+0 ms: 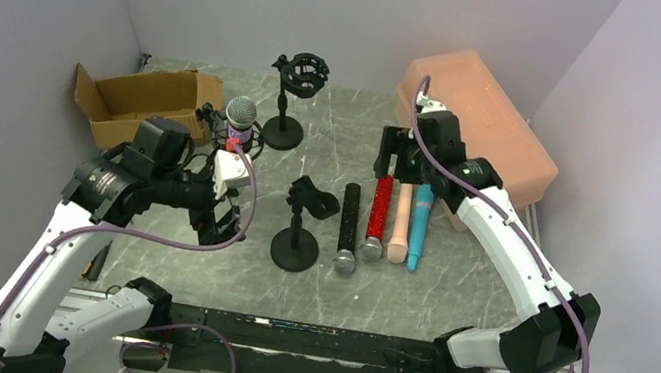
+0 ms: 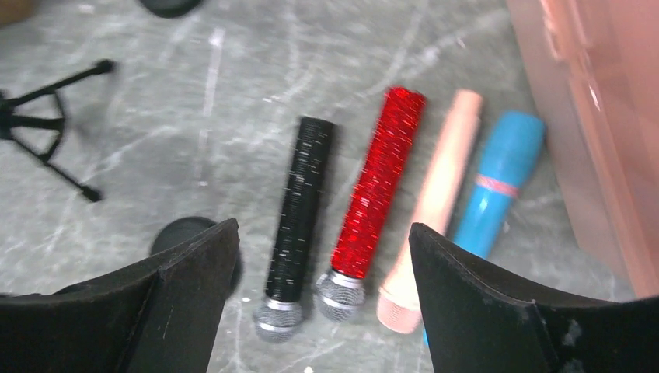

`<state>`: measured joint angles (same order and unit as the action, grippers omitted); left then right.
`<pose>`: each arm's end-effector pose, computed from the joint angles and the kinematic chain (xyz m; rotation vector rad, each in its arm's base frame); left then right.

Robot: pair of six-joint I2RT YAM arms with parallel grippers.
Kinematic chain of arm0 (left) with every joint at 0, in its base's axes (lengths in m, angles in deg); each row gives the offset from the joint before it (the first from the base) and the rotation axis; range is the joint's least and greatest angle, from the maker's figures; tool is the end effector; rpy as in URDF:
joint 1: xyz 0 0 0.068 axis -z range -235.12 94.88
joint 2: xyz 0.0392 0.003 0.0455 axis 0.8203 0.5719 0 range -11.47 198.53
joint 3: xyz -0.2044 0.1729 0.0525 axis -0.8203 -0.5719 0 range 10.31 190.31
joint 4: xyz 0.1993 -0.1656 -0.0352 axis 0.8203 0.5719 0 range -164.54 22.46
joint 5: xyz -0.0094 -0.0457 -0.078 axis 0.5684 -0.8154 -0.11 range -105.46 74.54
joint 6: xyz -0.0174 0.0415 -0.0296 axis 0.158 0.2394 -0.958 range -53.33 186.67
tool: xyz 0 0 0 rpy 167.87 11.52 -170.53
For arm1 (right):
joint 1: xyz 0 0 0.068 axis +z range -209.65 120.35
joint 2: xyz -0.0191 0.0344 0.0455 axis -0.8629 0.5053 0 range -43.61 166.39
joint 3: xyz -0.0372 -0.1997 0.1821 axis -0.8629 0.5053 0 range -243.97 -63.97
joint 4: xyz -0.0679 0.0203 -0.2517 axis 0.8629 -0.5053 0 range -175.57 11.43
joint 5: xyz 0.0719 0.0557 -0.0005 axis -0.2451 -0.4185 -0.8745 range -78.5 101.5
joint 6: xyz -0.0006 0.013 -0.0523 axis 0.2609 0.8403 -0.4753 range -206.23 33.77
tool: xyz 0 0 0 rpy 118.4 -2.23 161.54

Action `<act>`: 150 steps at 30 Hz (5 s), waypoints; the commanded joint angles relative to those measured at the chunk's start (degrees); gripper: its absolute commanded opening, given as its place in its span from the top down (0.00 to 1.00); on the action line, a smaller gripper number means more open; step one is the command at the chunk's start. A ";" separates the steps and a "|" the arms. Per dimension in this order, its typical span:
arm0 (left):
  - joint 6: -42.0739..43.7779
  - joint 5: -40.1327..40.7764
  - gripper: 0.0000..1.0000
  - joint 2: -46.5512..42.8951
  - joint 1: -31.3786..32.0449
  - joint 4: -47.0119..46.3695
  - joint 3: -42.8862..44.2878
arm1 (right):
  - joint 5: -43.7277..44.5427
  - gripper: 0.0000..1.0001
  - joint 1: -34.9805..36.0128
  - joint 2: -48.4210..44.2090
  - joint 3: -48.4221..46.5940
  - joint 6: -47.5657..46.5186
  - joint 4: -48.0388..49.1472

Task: Attach the microphones to the stand

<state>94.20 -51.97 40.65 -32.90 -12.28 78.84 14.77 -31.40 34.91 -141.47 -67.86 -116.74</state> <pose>0.1285 -0.0753 0.3751 1.2237 1.9214 -0.7016 0.2640 0.1395 0.3586 -0.1656 2.2741 0.3688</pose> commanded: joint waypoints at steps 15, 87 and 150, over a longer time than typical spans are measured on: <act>-0.57 2.58 0.01 -0.16 0.19 4.05 6.38 | 11.69 0.33 -4.00 10.18 19.05 9.42 7.87; 63.93 -0.80 0.00 -24.72 0.19 -22.55 -3.30 | -26.89 1.00 23.18 3.41 -26.24 10.78 -3.17; 29.40 8.20 1.00 -29.75 0.19 -28.29 -3.18 | -6.67 0.00 39.83 9.56 -53.83 -6.31 -7.88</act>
<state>153.67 -45.89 6.40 -32.90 -43.41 67.41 -2.80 8.82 54.85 -196.96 -67.64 -132.17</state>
